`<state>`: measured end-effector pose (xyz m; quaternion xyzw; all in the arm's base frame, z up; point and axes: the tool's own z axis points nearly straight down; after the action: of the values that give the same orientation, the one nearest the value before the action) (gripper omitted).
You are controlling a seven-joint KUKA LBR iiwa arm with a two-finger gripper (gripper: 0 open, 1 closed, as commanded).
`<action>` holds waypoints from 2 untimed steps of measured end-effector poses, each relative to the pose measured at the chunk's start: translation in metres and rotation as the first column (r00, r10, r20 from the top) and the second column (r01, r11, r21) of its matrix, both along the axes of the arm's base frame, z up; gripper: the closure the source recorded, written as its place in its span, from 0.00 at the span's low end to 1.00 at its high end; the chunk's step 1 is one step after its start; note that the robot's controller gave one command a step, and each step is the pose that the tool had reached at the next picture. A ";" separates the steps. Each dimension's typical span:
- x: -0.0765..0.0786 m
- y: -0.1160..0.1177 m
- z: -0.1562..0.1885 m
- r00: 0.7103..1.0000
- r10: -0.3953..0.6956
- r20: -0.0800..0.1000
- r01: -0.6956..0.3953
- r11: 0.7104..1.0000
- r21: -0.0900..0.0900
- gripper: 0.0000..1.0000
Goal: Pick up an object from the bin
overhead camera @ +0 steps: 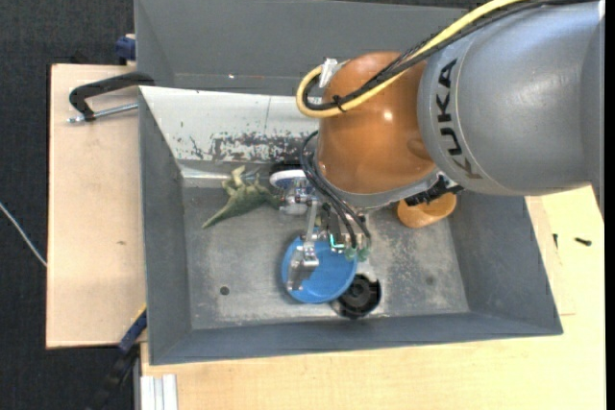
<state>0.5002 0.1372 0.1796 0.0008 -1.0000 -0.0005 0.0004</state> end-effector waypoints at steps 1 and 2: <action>0.011 -0.050 -0.085 0.998 -0.065 -0.004 0.065 0.998 -0.003 0.00; 0.013 -0.047 -0.080 0.998 -0.061 0.004 0.061 0.998 0.001 1.00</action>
Offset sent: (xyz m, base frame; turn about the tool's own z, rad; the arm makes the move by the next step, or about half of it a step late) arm 0.0115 -0.0478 -0.0814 0.0611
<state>0.5128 0.0901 0.0994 -0.0299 -0.9996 -0.0009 -0.0016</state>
